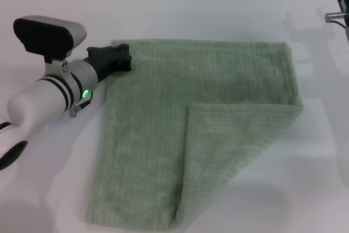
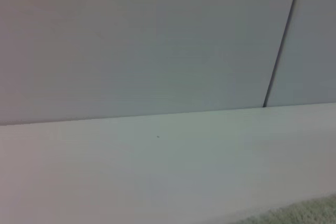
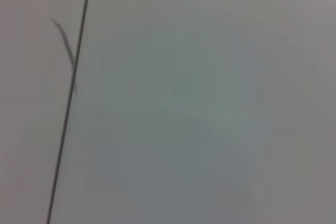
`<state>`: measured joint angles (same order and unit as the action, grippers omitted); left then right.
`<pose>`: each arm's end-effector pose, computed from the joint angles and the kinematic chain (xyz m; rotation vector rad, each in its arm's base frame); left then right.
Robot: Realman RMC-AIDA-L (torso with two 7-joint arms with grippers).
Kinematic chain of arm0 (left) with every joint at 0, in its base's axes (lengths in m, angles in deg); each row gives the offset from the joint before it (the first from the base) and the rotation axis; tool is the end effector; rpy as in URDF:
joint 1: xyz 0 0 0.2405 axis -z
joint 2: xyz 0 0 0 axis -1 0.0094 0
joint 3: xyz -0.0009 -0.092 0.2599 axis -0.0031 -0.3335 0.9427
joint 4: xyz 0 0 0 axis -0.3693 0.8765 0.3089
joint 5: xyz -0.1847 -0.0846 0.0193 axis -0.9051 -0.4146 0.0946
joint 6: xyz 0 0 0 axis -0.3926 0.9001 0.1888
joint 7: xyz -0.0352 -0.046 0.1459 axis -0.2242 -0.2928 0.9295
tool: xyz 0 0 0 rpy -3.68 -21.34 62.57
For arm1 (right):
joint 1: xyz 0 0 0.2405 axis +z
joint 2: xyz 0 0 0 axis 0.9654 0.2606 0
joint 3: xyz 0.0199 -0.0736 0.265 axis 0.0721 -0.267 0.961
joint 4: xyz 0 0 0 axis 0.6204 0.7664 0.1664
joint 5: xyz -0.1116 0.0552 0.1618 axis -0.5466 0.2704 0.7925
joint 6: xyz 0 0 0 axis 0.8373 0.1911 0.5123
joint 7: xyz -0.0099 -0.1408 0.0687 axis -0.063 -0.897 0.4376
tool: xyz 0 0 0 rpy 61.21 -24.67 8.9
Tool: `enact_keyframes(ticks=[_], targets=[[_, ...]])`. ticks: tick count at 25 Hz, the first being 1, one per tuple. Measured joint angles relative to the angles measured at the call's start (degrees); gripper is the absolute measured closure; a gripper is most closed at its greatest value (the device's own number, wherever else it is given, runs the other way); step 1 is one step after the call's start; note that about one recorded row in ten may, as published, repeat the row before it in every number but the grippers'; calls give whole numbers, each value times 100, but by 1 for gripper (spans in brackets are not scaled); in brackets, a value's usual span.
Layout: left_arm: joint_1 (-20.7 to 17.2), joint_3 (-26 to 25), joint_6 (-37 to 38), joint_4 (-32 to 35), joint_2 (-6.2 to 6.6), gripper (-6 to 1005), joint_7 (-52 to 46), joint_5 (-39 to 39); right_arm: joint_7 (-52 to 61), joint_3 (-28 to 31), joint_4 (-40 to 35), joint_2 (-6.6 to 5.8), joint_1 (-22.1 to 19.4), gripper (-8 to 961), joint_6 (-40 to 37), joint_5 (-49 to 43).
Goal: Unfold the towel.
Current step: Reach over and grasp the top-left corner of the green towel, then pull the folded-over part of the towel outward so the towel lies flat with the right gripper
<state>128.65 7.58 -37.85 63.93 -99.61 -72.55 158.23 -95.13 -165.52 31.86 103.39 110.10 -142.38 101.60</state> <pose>-0.2964 0.4157 -0.0974 -2.0053 -0.8806 -0.4031 0.2625 0.4189 -0.0175 -1.5244 0.3524 0.6542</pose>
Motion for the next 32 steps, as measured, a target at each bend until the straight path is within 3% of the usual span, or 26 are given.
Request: enact_keyframes(ticks=[21,27,32], targets=[[97,-41,-215,10,0,1001,15,-14,154,-120,-94,6,244,163,387,-2],[97,-32,-210,3,1,1001,17,-19,1079,-156,-160,-41,478,169,762,-546],[97,-27,-194,-4,1,1001,17,-22,2488,-115,-231,-137,803,173,1234,-1487]])
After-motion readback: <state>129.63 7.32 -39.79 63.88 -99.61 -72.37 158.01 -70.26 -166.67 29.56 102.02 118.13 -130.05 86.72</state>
